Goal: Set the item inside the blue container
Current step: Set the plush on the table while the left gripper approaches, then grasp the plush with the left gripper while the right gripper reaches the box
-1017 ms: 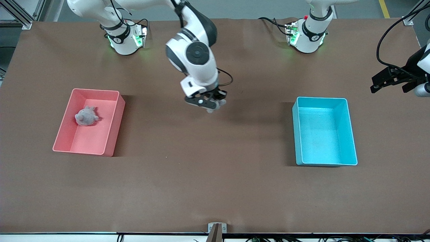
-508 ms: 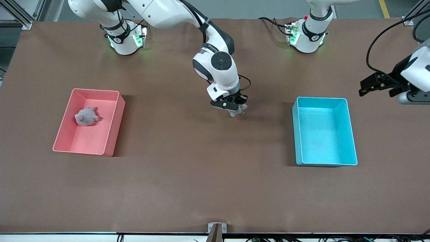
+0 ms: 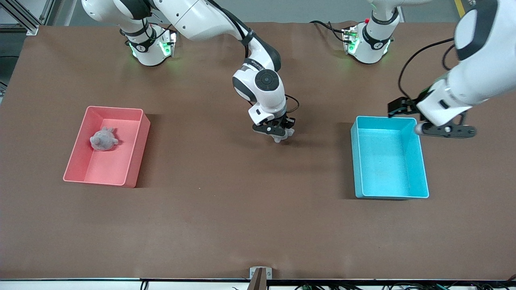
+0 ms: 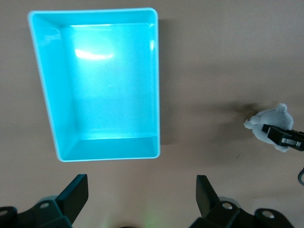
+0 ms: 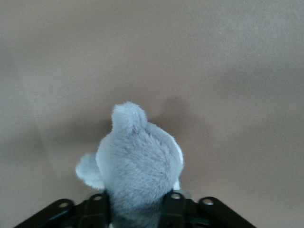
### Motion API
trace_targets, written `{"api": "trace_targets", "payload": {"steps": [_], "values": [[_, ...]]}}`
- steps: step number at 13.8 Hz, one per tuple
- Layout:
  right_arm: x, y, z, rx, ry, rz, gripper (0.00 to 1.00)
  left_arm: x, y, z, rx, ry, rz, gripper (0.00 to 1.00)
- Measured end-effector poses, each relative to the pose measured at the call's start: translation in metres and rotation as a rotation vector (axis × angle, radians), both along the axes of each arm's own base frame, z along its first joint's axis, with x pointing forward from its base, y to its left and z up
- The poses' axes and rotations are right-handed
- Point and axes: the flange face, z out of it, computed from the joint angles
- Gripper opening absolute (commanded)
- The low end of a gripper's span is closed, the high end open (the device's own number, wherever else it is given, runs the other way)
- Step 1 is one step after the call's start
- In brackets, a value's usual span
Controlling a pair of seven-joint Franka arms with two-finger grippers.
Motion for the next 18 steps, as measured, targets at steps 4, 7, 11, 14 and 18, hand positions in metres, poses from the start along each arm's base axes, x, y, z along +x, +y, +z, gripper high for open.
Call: {"api": "trace_targets", "payload": {"steps": [4,7,11,14,18], "values": [[0.008,-0.002,0.023,-0.02,-0.007,0.003,1.0,-0.025,-0.07,-0.063,0.016,0.007,0.027,1.0],[0.012,-0.016,0.068,-0.083,0.026,0.009,1.0,-0.047,-0.102,-0.105,0.023,0.008,0.037,1.0],[0.046,-0.101,0.16,-0.21,0.115,0.088,1.0,-0.074,-0.128,-0.167,0.005,-0.04,0.107,1.0],[0.081,-0.206,0.216,-0.21,0.138,0.167,1.0,-0.093,-0.169,-0.204,-0.016,-0.037,0.214,1.0],[0.106,-0.385,0.254,-0.175,0.161,0.292,1.0,-0.104,-0.251,-0.22,-0.041,-0.045,0.329,1.0]]}}
